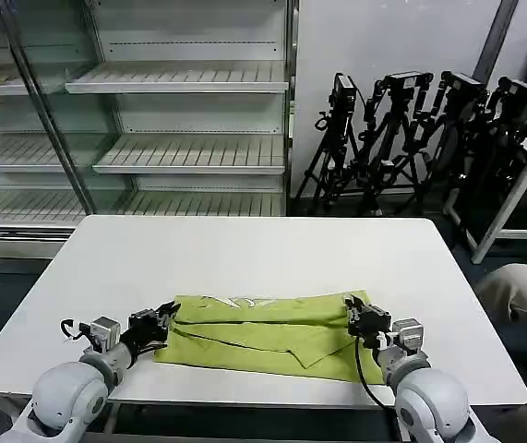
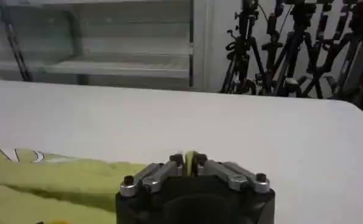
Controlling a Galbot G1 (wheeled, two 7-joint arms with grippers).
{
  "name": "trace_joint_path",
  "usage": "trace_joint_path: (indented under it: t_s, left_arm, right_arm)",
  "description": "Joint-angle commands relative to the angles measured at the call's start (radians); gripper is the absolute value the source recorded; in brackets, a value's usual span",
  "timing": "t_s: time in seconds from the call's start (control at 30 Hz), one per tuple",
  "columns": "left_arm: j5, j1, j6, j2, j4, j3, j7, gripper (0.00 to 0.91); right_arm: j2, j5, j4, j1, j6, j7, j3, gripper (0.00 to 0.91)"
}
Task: Fold and organize the clothes.
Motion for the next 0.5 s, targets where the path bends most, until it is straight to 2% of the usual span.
trace_joint_path:
  t_s: [0.03,0.2,0.47,0.5]
  left_arm:
    - [-0.084,0.018,0.003,-0.015,-0.078,-0.01,-0.144,0.907]
    - [-0.18,0.064,0.005,-0.062,-0.105,0.044,-0.357,0.907]
    - [-0.2,0.081,-0.017,-0.116,-0.06,0.098,-0.479,0.907]
    - [-0.205,0.077,-0.018,-0.119,-0.054,0.101,-0.485,0.01]
  right_arm:
    - [-0.01,-0.01,0.041,-0.035,0.001,-0.008,0.049,0.907]
    - [-0.011,-0.028,0.084,-0.087,0.002,-0.016,0.083,0.907]
    - [0.004,-0.049,0.109,-0.127,0.002,-0.021,0.092,0.907]
    - [0.006,-0.05,0.108,-0.127,0.002,-0.021,0.091,0.907]
